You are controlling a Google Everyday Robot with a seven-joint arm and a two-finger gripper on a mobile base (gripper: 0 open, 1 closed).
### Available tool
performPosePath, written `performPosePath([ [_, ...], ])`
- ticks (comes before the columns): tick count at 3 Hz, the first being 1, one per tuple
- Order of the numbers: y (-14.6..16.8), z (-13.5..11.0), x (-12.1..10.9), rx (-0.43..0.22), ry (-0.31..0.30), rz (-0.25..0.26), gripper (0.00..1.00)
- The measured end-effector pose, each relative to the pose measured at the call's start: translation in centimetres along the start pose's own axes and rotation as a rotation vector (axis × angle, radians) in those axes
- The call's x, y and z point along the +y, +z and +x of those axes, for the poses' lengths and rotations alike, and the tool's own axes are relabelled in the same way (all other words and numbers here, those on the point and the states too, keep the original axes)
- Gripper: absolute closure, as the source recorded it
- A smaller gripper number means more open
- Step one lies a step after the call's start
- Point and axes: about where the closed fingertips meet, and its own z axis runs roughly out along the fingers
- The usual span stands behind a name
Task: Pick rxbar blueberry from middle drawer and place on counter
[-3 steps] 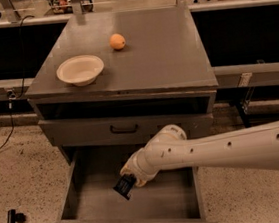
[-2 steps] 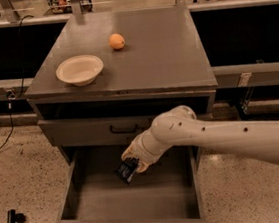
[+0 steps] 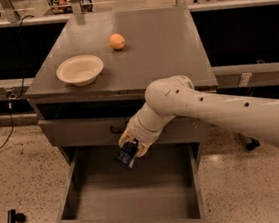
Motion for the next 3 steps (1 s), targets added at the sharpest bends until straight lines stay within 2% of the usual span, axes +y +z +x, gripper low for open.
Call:
performPosePath([
  [1, 0.0, 0.0, 0.0, -0.001, 0.001, -0.001, 1.0],
  [2, -2.1, -0.4, -0.7, -0.035, -0.014, 0.052, 1.0],
  [3, -8.1, -1.6, -2.2, -0.078, -0.057, 0.17, 1.0],
])
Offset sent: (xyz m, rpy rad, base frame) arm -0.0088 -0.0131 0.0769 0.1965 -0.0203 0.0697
